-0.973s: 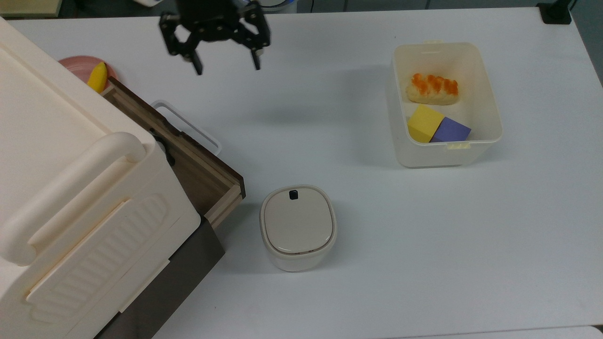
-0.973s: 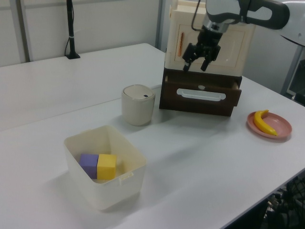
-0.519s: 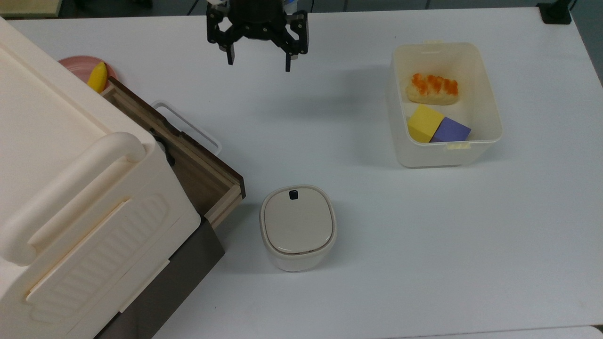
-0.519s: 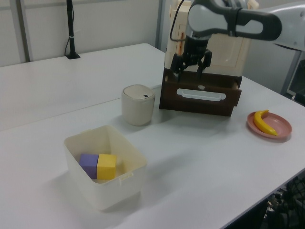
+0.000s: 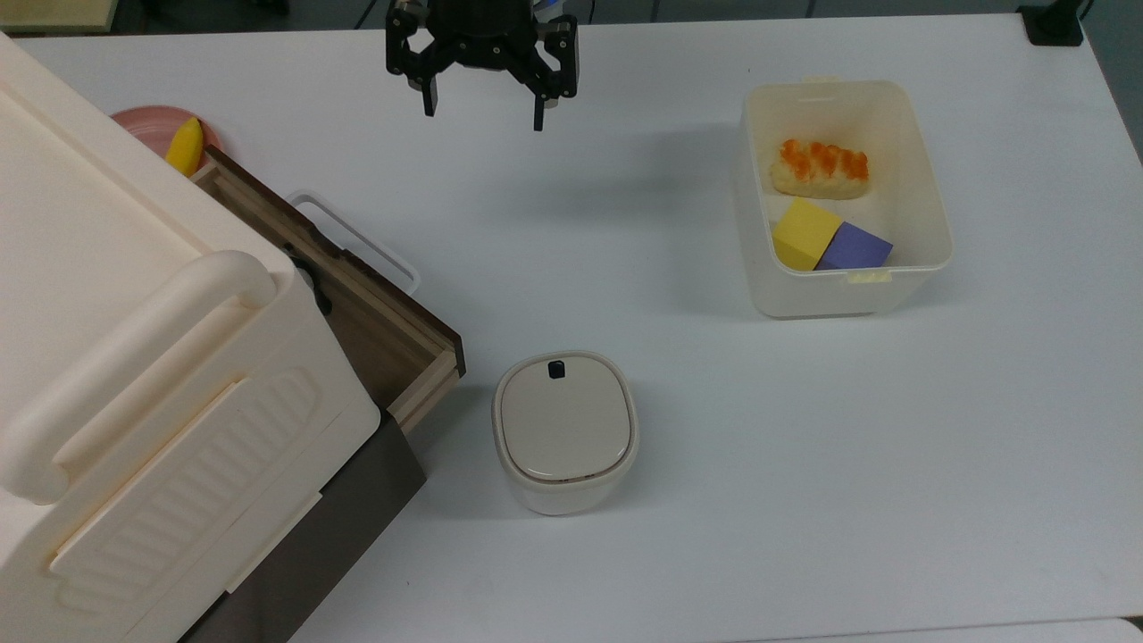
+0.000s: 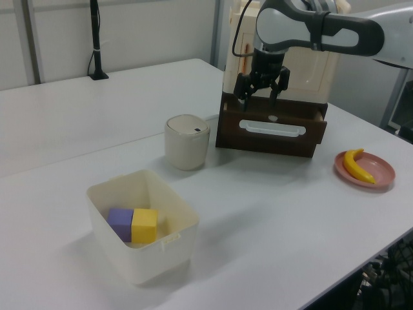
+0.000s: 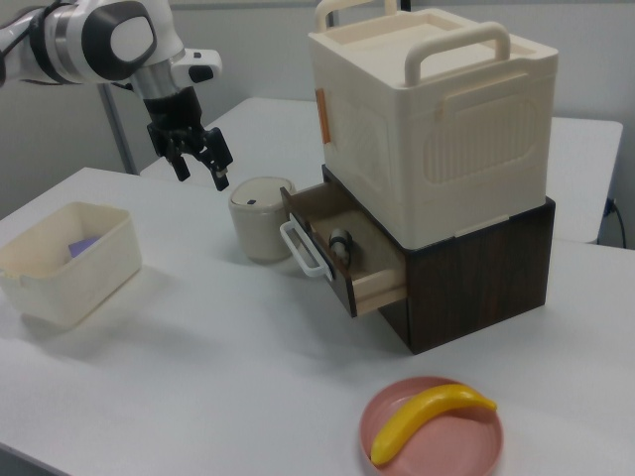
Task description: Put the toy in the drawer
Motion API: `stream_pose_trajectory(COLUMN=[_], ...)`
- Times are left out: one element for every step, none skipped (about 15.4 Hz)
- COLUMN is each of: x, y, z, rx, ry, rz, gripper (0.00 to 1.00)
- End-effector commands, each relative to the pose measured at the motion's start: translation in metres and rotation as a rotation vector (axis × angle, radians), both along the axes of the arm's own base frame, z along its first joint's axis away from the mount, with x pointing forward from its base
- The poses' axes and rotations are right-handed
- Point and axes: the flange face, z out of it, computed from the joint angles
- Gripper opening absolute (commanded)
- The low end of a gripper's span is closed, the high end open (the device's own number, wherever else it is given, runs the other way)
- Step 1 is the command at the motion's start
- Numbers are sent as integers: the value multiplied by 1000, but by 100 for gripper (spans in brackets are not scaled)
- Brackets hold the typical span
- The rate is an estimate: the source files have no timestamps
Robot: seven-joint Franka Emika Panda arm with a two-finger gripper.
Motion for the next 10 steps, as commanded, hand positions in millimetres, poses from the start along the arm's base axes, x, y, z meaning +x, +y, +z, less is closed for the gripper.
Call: stream_pose_trajectory(x=[-18,-18,-18,-20,-21,-21,-22,-22,-23,-23], y=[-17,-19,-20,-20,-23,-23,-24,-24,-25,-26], z=[17,18,19,21,23,24,23,23,22,23], rx=[-5,5,21,41,51,52,53,54,53,53], ry=[-9,-11,-11,-12,-16,-16,-14,-11,-2,-2], rz=[-34,-32,-26,-24,-25,-19,-19,-15,-17,-18], gripper=[100,100,100,100,100,100,100,100,100,100])
